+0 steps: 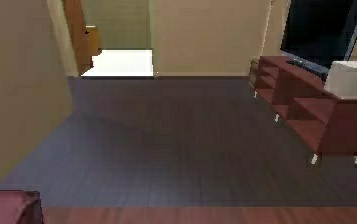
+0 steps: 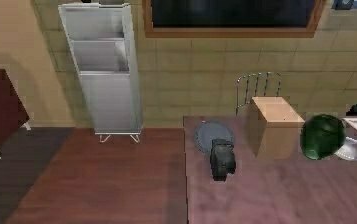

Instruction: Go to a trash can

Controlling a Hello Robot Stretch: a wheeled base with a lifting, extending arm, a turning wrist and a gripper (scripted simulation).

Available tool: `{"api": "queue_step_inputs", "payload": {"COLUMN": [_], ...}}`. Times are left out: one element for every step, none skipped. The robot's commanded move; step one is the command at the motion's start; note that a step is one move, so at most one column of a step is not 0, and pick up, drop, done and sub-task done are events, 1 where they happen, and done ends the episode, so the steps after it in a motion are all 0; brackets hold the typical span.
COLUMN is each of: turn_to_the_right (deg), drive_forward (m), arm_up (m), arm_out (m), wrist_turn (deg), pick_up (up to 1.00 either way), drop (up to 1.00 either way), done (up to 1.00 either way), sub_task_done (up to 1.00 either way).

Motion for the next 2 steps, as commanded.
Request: {"api": "queue_step_inputs", "payload": {"turn_to_the_right": [-45.0, -45.0], "drive_forward": [0.0, 0.0], "arm_up": [0.0, 0.0], "arm_out": [0.0, 0.0], "wrist_turn": [0.0, 0.0], "pick_up": [0.0, 0.0], "drop": [0.0, 0.0], "done": [0.0, 0.0], "sub_task_done": [0.0, 0.0]}}
